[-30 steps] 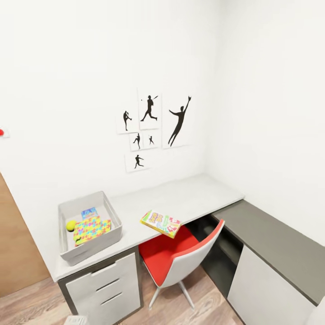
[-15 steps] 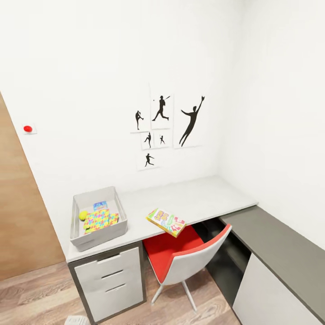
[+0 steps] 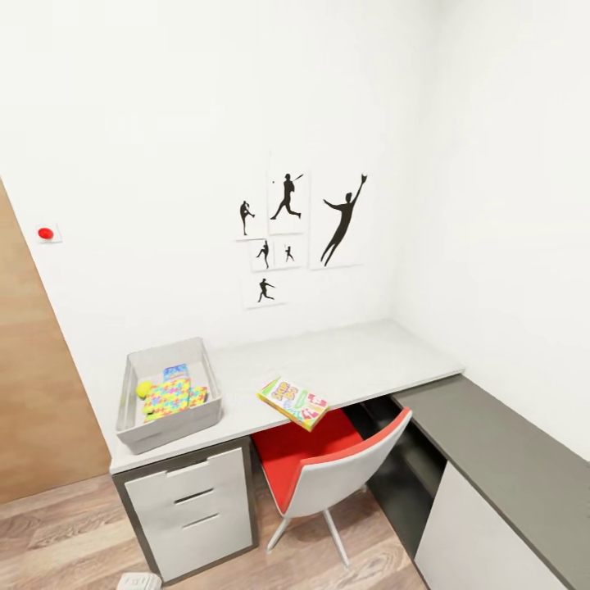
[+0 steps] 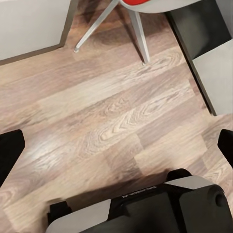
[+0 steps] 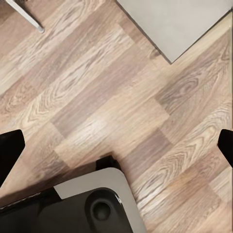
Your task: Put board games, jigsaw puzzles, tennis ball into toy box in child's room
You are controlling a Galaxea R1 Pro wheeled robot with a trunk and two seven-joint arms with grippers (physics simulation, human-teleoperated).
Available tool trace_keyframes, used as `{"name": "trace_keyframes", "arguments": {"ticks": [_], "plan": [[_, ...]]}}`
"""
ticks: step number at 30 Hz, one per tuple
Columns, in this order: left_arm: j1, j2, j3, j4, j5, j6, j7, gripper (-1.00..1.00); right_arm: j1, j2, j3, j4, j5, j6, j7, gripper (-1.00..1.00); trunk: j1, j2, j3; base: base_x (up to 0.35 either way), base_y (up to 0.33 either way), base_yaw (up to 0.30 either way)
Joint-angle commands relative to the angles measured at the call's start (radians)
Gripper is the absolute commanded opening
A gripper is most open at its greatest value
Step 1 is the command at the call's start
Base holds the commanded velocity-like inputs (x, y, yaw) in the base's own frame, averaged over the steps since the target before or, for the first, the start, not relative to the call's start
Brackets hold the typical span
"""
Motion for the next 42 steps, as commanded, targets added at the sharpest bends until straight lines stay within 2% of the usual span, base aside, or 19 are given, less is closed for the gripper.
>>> {"name": "trace_keyframes", "arguments": {"ticks": [1, 8, 17, 30, 35, 38, 40, 42], "plan": [[0.000, 0.000, 0.002, 0.001, 0.005, 0.004, -0.004, 1.00, 0.000, -0.001, 0.008, -0.002, -0.007, 0.003, -0.006, 1.00, 0.000, -0.001, 0.000, 0.000, -0.167, 0.003], [0.000, 0.000, 0.002, 0.001, 0.005, 0.004, -0.004, 1.00, -0.001, -0.001, 0.008, -0.002, -0.007, 0.003, -0.007, 1.00, 0.000, -0.001, 0.000, 0.000, -0.203, 0.001], [0.000, 0.000, 0.002, 0.001, 0.005, 0.004, -0.003, 1.00, -0.001, -0.001, 0.009, -0.002, -0.005, 0.002, -0.008, 1.00, 0.000, -0.001, 0.000, 0.000, -0.057, 0.000], [0.000, 0.002, 0.002, 0.000, 0.007, 0.003, -0.005, 1.00, -0.002, 0.015, 0.011, -0.025, 0.041, -0.043, 0.005, 1.00, 0.000, -0.001, 0.000, 0.000, -0.016, 0.000], [-0.001, 0.008, 0.002, -0.022, 0.011, 0.009, -0.010, 1.00, -0.001, 0.009, 0.009, -0.146, 0.042, -0.034, 0.059, 1.00, 0.000, -0.001, 0.000, 0.000, -0.001, 0.000], [-0.002, 0.010, 0.007, -0.073, 0.018, 0.025, -0.011, 1.00, -0.001, 0.002, 0.005, -0.256, 0.038, -0.017, 0.107, 1.00, 0.000, -0.001, 0.000, 0.000, 0.000, 0.000], [-0.002, 0.011, 0.019, -0.099, 0.025, 0.043, -0.012, 1.00, -0.001, 0.000, 0.004, -0.303, 0.037, -0.001, 0.124, 1.00, 0.000, -0.001, 0.000, 0.000, 0.000, 0.000], [-0.002, 0.012, 0.047, -0.136, 0.033, 0.085, -0.014, 1.00, -0.001, -0.001, 0.001, -0.365, 0.035, 0.027, 0.140, 1.00, 0.000, -0.001, 0.000, 0.000, 0.000, 0.000]]}}
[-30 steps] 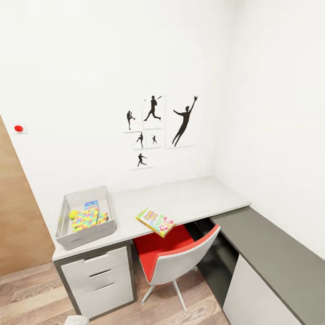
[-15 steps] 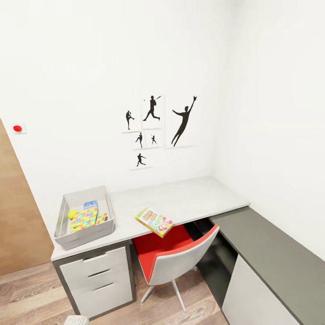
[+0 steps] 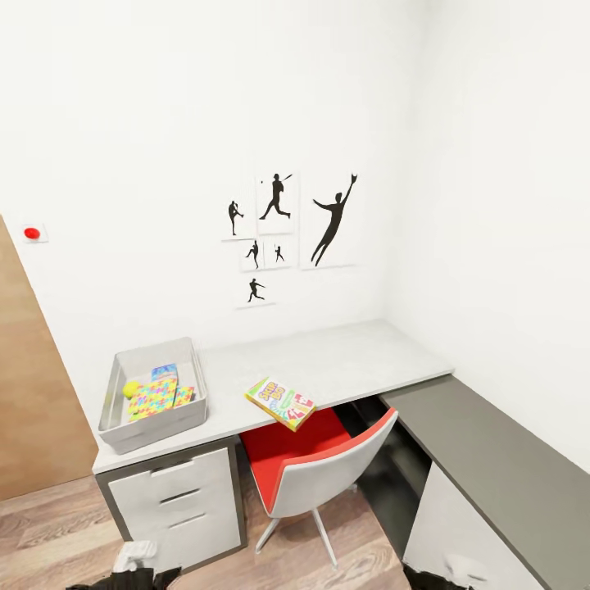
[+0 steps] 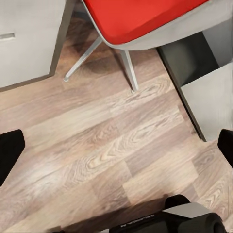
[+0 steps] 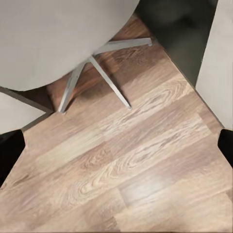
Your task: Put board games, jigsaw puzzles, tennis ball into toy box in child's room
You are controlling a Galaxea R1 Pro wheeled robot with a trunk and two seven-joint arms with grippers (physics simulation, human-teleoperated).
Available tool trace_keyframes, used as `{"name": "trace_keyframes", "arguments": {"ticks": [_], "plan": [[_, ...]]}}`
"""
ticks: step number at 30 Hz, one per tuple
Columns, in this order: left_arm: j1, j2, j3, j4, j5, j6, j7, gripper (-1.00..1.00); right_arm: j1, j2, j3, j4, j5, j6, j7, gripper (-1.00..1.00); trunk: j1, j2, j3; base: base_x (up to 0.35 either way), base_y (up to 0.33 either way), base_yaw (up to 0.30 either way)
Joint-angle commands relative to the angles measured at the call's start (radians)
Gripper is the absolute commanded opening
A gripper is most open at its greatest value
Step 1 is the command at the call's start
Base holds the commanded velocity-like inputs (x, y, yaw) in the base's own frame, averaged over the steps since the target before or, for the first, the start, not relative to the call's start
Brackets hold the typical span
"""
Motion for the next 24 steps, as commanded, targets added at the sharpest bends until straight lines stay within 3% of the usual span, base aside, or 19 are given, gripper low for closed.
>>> {"name": "trace_keyframes", "arguments": {"ticks": [1, 6, 13, 14, 18, 24], "plan": [[0.000, 0.000, 0.014, -0.014, 0.009, 0.026, -0.006, 1.00, 0.000, -0.002, 0.001, -0.021, -0.008, 0.012, 0.004, 1.00, 0.000, -0.001, 0.000, 0.000, 0.000, 0.000], [0.000, 0.008, 0.065, -0.112, 0.014, 0.109, -0.011, 1.00, 0.000, -0.009, -0.019, -0.132, -0.012, 0.056, 0.016, 1.00, 0.000, -0.001, 0.000, 0.000, 0.000, 0.000], [-0.001, 0.023, 0.126, -0.265, 0.017, 0.274, -0.026, 1.00, 0.006, -0.046, -0.063, -0.356, -0.014, 0.169, 0.031, 1.00, 0.000, -0.001, 0.000, 0.000, 0.000, 0.000], [-0.004, 0.025, 0.143, -0.309, 0.017, 0.327, -0.028, 1.00, 0.013, -0.056, -0.077, -0.425, -0.015, 0.209, 0.033, 1.00, 0.000, -0.001, 0.000, 0.000, 0.000, 0.000], [-0.018, 0.027, 0.178, -0.377, 0.016, 0.417, -0.028, 1.00, 0.025, -0.068, -0.126, -0.539, -0.015, 0.285, 0.036, 1.00, 0.000, -0.001, 0.000, 0.000, 0.000, 0.000], [-0.072, 0.027, 0.225, -0.415, 0.015, 0.498, -0.024, 1.00, 0.034, -0.073, -0.213, -0.623, -0.015, 0.382, 0.050, 1.00, 0.000, -0.001, 0.000, 0.000, 0.000, 0.000]]}}
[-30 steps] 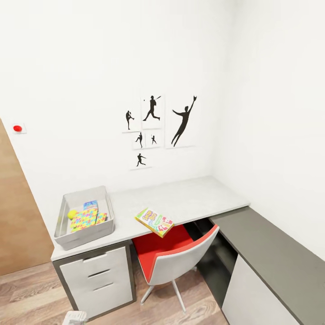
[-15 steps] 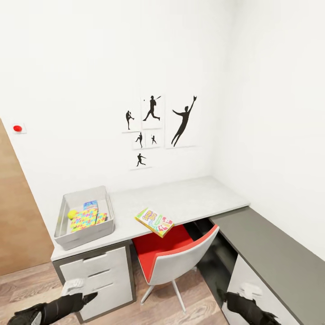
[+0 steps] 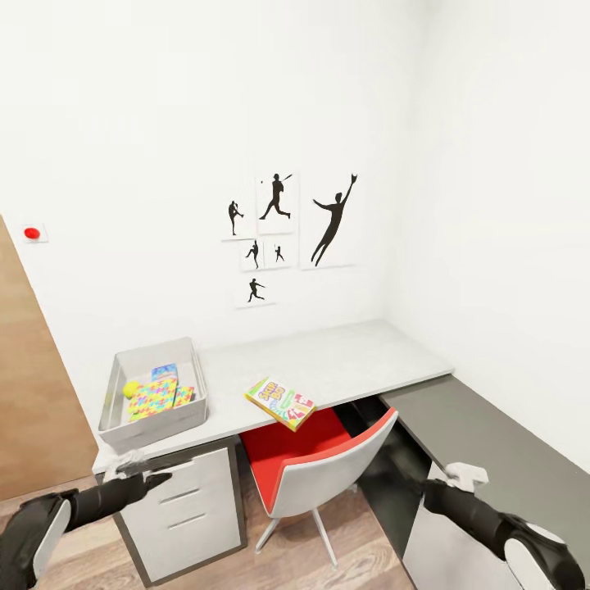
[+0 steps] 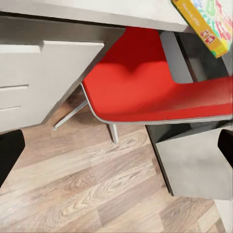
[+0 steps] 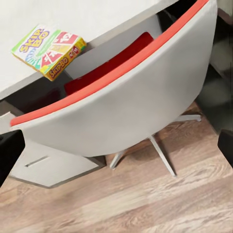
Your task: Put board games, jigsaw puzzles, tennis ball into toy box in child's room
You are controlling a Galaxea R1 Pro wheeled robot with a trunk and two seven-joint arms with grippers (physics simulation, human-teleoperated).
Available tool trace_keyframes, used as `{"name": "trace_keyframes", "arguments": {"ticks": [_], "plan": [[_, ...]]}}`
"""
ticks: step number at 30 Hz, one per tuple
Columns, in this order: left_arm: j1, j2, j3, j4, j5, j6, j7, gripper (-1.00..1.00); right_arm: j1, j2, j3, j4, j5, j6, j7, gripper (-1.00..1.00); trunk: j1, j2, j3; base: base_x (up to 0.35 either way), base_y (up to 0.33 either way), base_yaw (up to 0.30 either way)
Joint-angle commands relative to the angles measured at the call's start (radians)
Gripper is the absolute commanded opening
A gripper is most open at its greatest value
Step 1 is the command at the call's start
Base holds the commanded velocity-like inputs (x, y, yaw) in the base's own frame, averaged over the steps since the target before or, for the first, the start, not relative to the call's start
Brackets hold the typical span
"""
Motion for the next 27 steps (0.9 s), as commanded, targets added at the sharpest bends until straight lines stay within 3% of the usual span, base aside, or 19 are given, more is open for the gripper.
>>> {"name": "trace_keyframes", "arguments": {"ticks": [1, 2, 7, 11, 12, 16, 17, 20, 21, 24, 25, 27], "plan": [[-0.010, -0.001, 0.007, -0.002, 0.004, 0.015, -0.001, 1.00, 0.000, -0.001, -0.014, -0.007, -0.003, 0.016, 0.007, 1.00, 0.000, -0.001, -0.001, 0.000, 0.000, 0.000], [-0.026, -0.001, 0.015, -0.006, 0.004, 0.026, 0.000, 1.00, 0.001, -0.002, -0.039, -0.016, -0.002, 0.035, 0.026, 1.00, 0.000, -0.001, -0.001, 0.000, 0.000, 0.000], [-0.064, -0.002, 0.024, -0.011, 0.004, 0.052, 0.002, 1.00, 0.003, -0.003, -0.097, -0.026, -0.002, 0.070, 0.100, 1.00, 0.000, -0.001, -0.001, 0.000, 0.000, 0.000], [-0.107, -0.003, 0.027, -0.010, 0.004, 0.095, 0.004, 1.00, 0.008, -0.004, -0.175, -0.032, -0.002, 0.118, 0.195, 1.00, 0.000, -0.001, -0.001, 0.000, 0.000, 0.000], [-0.124, -0.005, 0.028, -0.008, 0.004, 0.115, 0.005, 1.00, 0.010, -0.003, -0.219, -0.033, -0.002, 0.145, 0.244, 1.00, 0.000, -0.001, -0.001, 0.000, 0.000, 0.000], [-0.156, -0.008, 0.027, -0.004, 0.003, 0.143, 0.011, 1.00, 0.011, 0.002, -0.320, -0.033, -0.002, 0.206, 0.374, 1.00, 0.000, -0.001, -0.001, 0.000, 0.000, 0.000], [-0.172, -0.009, 0.026, 0.000, 0.003, 0.150, 0.020, 1.00, 0.011, 0.004, -0.372, -0.033, -0.003, 0.235, 0.455, 1.00, 0.000, -0.001, -0.001, 0.000, 0.000, 0.000], [-0.195, -0.009, 0.026, 0.015, 0.004, 0.156, 0.040, 1.00, 0.012, 0.006, -0.444, -0.031, -0.002, 0.271, 0.592, 1.00, 0.000, -0.001, -0.001, 0.000, 0.000, 0.000], [-0.212, -0.010, 0.026, 0.031, 0.005, 0.159, 0.053, 1.00, 0.012, 0.007, -0.486, -0.030, -0.001, 0.289, 0.686, 1.00, 0.000, -0.001, -0.001, 0.000, 0.000, 0.000], [-0.240, -0.018, 0.026, 0.065, 0.006, 0.158, 0.068, 1.00, 0.012, 0.008, -0.535, -0.028, 0.000, 0.304, 0.823, 1.00, 0.000, -0.001, -0.001, 0.000, 0.000, 0.000], [-0.261, -0.027, 0.026, 0.094, 0.006, 0.156, 0.075, 1.00, 0.012, 0.008, -0.559, -0.028, 0.003, 0.310, 0.904, 1.00, 0.000, -0.001, -0.001, 0.000, 0.000, 0.000], [-0.285, -0.037, 0.026, 0.125, 0.006, 0.154, 0.081, 1.00, 0.012, 0.008, -0.576, -0.028, 0.006, 0.314, 0.976, 1.00, 0.000, -0.001, -0.001, 0.000, 0.000, 0.000]]}}
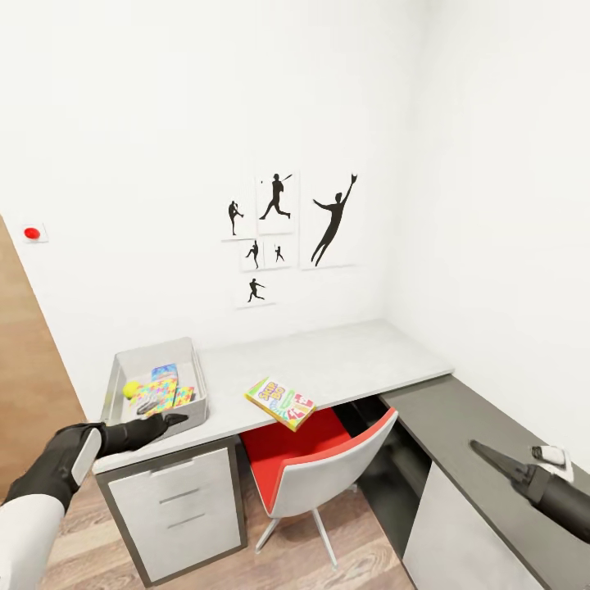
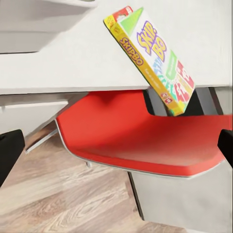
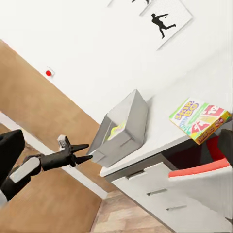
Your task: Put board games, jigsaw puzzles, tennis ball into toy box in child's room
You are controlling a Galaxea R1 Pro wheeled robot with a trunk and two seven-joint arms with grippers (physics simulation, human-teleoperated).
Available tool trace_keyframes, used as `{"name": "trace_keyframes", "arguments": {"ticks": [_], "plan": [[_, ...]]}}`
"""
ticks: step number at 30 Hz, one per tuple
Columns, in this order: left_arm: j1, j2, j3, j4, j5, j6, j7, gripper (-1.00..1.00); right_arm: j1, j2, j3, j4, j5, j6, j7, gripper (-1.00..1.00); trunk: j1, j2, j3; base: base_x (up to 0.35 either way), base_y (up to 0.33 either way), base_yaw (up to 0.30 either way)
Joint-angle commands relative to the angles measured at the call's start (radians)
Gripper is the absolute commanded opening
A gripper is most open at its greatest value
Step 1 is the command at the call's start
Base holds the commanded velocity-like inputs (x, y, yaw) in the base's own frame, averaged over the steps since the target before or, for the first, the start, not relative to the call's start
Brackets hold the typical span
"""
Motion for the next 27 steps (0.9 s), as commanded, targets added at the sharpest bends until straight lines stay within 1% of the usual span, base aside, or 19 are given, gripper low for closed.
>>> {"name": "trace_keyframes", "arguments": {"ticks": [1, 4, 5, 8, 11, 12, 16, 19, 22, 27], "plan": [[-0.014, -0.005, 0.002, 0.016, 0.003, 0.005, 0.002, 1.00, 0.000, 0.000, -0.007, 0.000, -0.002, 0.007, 0.033, 1.00, 0.000, -0.001, 0.000, 0.000, 0.000, 0.000], [-0.050, -0.016, 0.003, 0.064, 0.003, 0.004, 0.014, 1.00, 0.000, 0.000, -0.020, 0.001, -0.001, 0.010, 0.110, 1.00, 0.000, -0.001, 0.000, 0.000, 0.000, 0.000], [-0.071, -0.024, 0.003, 0.093, 0.003, 0.002, 0.024, 1.00, 0.000, 0.000, -0.026, 0.000, -0.003, 0.011, 0.145, 1.00, 0.000, -0.001, 0.000, 0.000, 0.000, 0.000], [-0.099, -0.043, 0.003, 0.131, 0.002, -0.004, 0.052, 1.00, 0.000, 0.000, -0.033, 0.000, -0.005, 0.011, 0.177, 1.00, 0.000, -0.001, 0.000, 0.000, 0.000, 0.000], [-0.120, -0.069, 0.004, 0.159, 0.002, -0.024, 0.097, 1.00, 0.000, 0.001, -0.047, 0.002, -0.006, 0.007, 0.194, 1.00, 0.000, -0.001, 0.000, 0.000, 0.000, 0.000], [-0.130, -0.085, 0.005, 0.178, 0.002, -0.043, 0.135, 1.00, 0.000, 0.001, -0.057, 0.003, -0.007, 0.006, 0.201, 1.00, 0.000, -0.001, 0.000, 0.000, 0.000, 0.000], [-0.140, -0.115, 0.006, 0.209, 0.004, -0.076, 0.213, 1.00, 0.000, 0.001, -0.084, 0.004, -0.007, 0.006, 0.210, 1.00, 0.000, -0.001, 0.000, 0.000, 0.000, 0.000], [-0.144, -0.140, 0.006, 0.220, 0.004, -0.091, 0.260, 1.00, 0.000, 0.001, -0.104, 0.004, -0.008, 0.005, 0.213, 1.00, 0.000, -0.001, 0.000, 0.000, 0.000, 0.000], [-0.146, -0.158, 0.006, 0.227, 0.005, -0.102, 0.289, 1.00, 0.001, 0.003, -0.115, 0.005, -0.005, 0.000, 0.218, 1.00, 0.000, -0.001, 0.000, 0.000, 0.000, 0.000], [-0.149, -0.178, 0.008, 0.232, 0.006, -0.114, 0.311, 1.00, 0.001, 0.003, -0.130, 0.007, -0.005, -0.004, 0.224, 1.00, 0.000, -0.001, 0.000, 0.000, 0.000, 0.000]]}}
